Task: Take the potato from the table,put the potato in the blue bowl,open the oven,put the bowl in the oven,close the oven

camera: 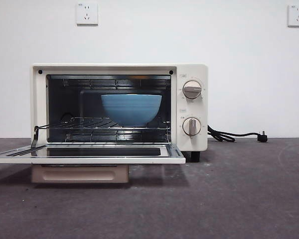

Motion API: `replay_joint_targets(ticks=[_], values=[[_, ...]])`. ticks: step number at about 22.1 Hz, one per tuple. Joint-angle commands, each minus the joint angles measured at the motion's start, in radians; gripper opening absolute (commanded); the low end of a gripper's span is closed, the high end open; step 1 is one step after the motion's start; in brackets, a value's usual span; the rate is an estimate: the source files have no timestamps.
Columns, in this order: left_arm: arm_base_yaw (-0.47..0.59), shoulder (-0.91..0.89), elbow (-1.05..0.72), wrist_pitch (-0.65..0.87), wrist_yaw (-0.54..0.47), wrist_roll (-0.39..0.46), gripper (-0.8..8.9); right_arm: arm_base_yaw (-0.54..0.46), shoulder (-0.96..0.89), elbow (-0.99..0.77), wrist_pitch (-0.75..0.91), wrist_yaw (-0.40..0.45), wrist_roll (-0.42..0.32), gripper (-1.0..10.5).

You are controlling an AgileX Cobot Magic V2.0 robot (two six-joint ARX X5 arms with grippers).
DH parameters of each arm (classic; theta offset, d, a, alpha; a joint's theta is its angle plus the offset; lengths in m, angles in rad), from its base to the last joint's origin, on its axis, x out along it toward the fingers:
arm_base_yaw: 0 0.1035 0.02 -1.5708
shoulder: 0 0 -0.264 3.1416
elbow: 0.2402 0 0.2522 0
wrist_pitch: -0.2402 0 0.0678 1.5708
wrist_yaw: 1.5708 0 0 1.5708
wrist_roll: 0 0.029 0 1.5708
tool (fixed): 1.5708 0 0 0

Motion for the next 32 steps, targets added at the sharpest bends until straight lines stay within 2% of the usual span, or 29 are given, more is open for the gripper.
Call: replay_joint_targets(ticks=[1, 8, 18, 25, 32], values=[[-0.012, 0.040, -0.008, 0.012, 0.034, 0.006, -0.09, 0.003, -0.001, 0.001, 0.006, 0.000, 0.014, 1.9], [-0.043, 0.078, -0.008, 0.035, 0.056, 0.006, -0.09, 0.003, -0.001, 0.001, 0.006, 0.001, 0.015, 1.9], [-0.038, 0.077, -0.007, 0.082, 0.237, -0.016, -0.09, 0.002, -0.001, 0.001, 0.006, 0.008, 0.015, 1.9], [0.006, 0.074, -0.004, 0.211, 0.384, -0.155, -0.08, 0.002, -0.001, 0.001, 0.006, 0.007, 0.015, 1.9], [0.032, 0.074, 0.002, 0.366, 0.439, -0.280, -0.08, 0.002, -0.001, 0.001, 0.006, 0.007, 0.018, 1.9]])
